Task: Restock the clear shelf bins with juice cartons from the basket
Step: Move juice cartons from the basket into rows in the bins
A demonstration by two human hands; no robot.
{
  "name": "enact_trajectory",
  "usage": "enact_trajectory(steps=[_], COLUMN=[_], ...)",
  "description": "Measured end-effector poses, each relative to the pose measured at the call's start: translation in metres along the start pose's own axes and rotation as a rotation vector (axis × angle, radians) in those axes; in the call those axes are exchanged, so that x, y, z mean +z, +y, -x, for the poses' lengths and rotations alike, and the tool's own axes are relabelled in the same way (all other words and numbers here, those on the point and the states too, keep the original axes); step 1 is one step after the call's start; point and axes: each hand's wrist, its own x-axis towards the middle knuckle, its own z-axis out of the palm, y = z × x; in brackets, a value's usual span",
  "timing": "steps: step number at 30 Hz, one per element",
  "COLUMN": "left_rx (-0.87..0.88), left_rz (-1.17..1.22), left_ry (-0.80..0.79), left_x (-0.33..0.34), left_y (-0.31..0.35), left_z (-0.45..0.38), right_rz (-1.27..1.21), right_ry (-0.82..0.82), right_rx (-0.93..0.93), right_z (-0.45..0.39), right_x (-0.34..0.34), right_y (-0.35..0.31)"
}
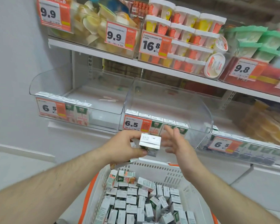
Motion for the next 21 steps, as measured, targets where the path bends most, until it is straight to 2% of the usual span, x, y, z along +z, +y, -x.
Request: enact_trajectory(steps=[3, 7, 11, 13, 21], left_rx=[-0.009, -0.020, -0.023, -0.021, -0.042], left_rz=[-0.009, -0.032, -0.022, -0.017, -0.040], left_ry=[0.023, 0.029, 0.027, 0.029, 0.047], left_x=[-0.004, -0.006, -0.007, -0.009, -0.020], left_y=[-0.001, 0.000, 0.000, -0.001, -0.004], left_z=[0.004, 0.008, 0.010, 0.011, 0.014], right_rz=[0.030, 0.132, 0.561, 0.682, 0.615], right_ry=[0.070, 0.043, -0.046, -0.071, -0.024], right_rx=[-0.143, -0.274, -0.484, -0.566, -0.611], right_z=[-0.003, 0.001, 0.010, 0.010, 0.002], right_x=[-0.005, -0.004, 0.002, 0.006, 0.022], right_y=[-0.003, -0.005, -0.006, -0.004, -0.005])
